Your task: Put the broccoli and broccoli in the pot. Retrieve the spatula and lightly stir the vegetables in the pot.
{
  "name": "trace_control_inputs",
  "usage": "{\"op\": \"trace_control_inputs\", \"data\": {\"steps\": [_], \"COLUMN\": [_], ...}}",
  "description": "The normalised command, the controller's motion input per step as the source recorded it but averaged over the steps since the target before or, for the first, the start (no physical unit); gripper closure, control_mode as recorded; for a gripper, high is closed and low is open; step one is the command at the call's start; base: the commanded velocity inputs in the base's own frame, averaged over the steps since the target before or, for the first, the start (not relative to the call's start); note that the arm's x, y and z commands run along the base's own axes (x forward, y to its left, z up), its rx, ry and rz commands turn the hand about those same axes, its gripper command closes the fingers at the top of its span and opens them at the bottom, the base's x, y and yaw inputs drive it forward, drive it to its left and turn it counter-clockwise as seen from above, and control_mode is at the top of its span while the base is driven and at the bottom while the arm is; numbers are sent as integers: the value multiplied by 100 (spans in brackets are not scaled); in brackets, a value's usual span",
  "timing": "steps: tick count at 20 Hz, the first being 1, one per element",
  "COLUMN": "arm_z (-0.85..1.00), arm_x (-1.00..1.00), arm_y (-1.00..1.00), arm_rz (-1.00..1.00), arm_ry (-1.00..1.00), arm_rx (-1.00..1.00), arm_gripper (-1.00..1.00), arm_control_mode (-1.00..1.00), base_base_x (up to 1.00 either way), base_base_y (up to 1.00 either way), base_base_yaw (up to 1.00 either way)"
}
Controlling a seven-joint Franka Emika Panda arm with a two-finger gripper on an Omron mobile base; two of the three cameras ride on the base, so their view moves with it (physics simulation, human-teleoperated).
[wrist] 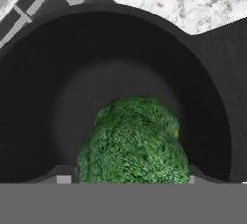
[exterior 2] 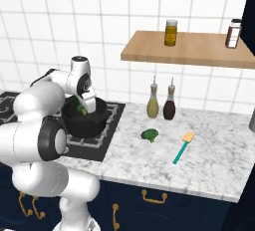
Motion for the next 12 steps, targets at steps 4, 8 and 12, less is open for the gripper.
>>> {"op": "trace_control_inputs", "data": {"steps": [4, 8, 12], "arm_z": [29, 48, 34], "arm_x": [0, -6, -52], "arm_y": [-3, -28, -77], "arm_rz": [0, 0, 0], "arm_ry": [0, 0, -1], "arm_rx": [0, 0, 0], "arm_gripper": [-100, -100, -100], "arm_control_mode": [-100, -100, -100], "base_base_x": [0, 0, 0], "base_base_y": [0, 0, 0], "base_base_yaw": [0, 0, 0]}}
